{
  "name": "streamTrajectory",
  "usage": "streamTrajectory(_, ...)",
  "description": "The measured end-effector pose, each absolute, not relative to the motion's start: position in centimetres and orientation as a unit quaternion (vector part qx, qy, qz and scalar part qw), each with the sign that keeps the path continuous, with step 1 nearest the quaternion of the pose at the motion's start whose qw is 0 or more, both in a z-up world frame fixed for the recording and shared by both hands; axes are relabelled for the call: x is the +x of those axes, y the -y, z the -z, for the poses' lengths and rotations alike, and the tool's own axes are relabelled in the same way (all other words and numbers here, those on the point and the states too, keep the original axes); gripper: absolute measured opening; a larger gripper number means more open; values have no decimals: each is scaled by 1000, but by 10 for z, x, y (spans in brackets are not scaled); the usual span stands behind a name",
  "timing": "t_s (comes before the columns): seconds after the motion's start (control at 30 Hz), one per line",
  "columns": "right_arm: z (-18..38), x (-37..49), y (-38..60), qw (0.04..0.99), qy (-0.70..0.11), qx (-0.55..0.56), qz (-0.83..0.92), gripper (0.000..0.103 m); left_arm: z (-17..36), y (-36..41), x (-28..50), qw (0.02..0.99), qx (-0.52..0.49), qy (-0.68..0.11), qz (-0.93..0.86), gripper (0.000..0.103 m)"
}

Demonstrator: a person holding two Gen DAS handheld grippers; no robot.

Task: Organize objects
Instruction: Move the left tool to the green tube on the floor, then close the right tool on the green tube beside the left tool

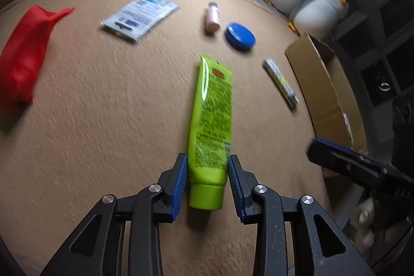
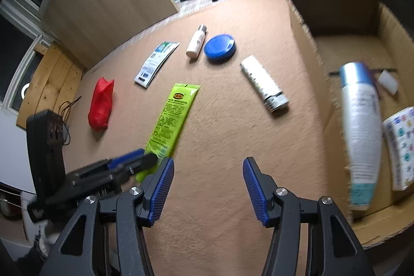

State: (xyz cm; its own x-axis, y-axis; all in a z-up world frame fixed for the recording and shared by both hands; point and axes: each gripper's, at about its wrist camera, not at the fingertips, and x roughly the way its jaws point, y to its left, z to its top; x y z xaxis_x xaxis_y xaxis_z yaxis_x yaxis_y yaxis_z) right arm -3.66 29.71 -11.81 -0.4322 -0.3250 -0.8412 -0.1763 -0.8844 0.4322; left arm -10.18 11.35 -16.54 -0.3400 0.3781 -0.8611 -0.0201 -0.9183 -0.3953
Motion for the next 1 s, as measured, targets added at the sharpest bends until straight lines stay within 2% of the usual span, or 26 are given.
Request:
streamTrajectory(0.2,131,-47,-286,67,254,547,795,52,168,-126,-93,153,-568,160,-793,37)
streamTrajectory(0.3,138,-52,-278,81,256,559,784,52,165,-128,-90,150,-565,143,-799,47)
streamTrajectory(0.37,143,-55,-273,89,257,568,777,52,164,-128,-89,150,-564,136,-800,58)
streamTrajectory(0.8,157,-63,-254,119,267,591,752,51,165,-127,-90,168,-567,139,-794,57)
streamTrajectory(0.93,157,-62,-251,128,266,593,749,42,164,-130,-89,169,-565,134,-796,56)
streamTrajectory(1.0,156,-63,-250,130,266,592,749,36,165,-132,-91,173,-567,134,-794,52)
